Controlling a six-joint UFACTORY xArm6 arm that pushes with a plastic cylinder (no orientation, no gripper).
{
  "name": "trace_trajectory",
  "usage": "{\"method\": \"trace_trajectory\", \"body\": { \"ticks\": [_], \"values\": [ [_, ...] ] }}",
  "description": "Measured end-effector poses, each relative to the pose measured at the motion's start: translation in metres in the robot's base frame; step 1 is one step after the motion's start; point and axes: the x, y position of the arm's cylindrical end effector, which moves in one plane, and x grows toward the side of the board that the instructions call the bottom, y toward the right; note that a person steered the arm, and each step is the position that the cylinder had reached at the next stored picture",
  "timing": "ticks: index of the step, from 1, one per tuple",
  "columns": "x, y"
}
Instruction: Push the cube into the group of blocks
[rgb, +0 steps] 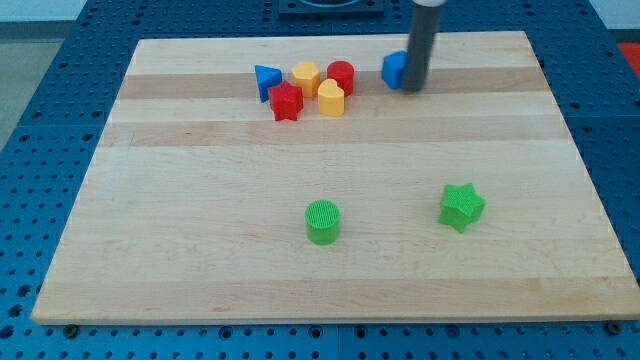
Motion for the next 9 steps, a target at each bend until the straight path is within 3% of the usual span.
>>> {"method": "trace_trajectory", "body": {
  "ticks": [3, 4, 5, 6, 8, 9],
  "values": [
    [-0.024, 0.030],
    [-0.050, 0.048],
    [-0.051, -0.021],
    [-0.050, -0.044],
    [-0.050, -0.067],
    [-0.050, -0.032]
  ]
}}
